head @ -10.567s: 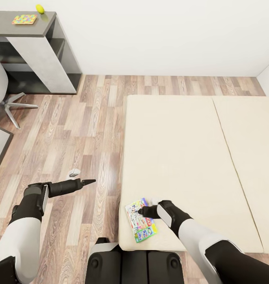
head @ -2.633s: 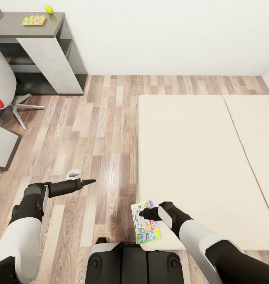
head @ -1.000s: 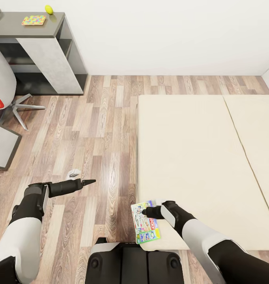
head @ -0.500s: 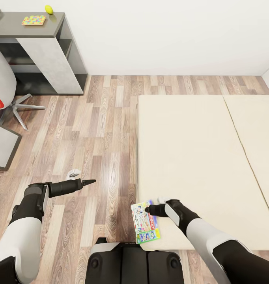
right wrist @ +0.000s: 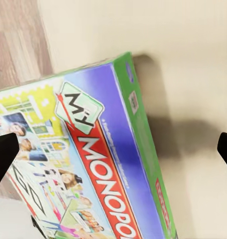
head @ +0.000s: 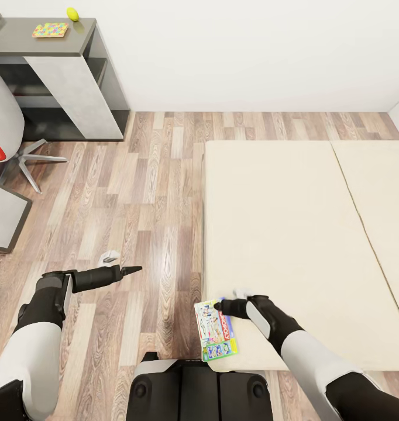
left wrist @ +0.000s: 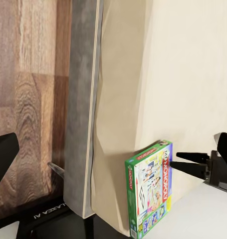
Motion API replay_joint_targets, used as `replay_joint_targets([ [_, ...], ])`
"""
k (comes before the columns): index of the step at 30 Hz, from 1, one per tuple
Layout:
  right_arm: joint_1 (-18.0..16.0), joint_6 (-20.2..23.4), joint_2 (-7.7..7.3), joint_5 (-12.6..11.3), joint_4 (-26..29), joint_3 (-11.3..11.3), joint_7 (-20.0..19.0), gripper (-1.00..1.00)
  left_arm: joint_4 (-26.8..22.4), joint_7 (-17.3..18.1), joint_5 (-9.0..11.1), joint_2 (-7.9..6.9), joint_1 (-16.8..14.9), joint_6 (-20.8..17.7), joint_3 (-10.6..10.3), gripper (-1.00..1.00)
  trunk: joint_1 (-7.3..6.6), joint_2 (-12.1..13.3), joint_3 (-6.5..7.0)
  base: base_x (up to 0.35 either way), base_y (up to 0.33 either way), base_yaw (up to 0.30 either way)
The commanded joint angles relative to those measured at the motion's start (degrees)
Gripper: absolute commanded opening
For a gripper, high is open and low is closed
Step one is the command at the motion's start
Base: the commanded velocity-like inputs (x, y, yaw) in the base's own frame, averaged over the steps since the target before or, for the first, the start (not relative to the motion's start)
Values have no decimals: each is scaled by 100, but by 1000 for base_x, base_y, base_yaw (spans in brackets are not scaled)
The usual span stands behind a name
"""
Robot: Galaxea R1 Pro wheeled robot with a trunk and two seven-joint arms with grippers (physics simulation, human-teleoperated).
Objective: Put all the toys in the child's room - the three board games (two on the bed and one on the table), the two jigsaw puzzles on the table, and the tennis ball on the table - inside the toy box on the table in the child's room.
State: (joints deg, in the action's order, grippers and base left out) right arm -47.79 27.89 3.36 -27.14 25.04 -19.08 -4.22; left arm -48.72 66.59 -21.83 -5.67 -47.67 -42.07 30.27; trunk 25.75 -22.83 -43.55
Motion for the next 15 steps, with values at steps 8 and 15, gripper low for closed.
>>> replay_joint_targets([
  [8, 396, 414, -112, 7, 1016, 20, -2, 100, -6, 56, -58, 4, -5, -42, 23, 100, 3, -9, -7, 0, 0, 0],
  [15, 807, 528, -245, 11, 1863, 151, 9, 100, -6, 56, -58, 4, -5, -41, 23, 100, 3, -9, -7, 0, 0, 0],
])
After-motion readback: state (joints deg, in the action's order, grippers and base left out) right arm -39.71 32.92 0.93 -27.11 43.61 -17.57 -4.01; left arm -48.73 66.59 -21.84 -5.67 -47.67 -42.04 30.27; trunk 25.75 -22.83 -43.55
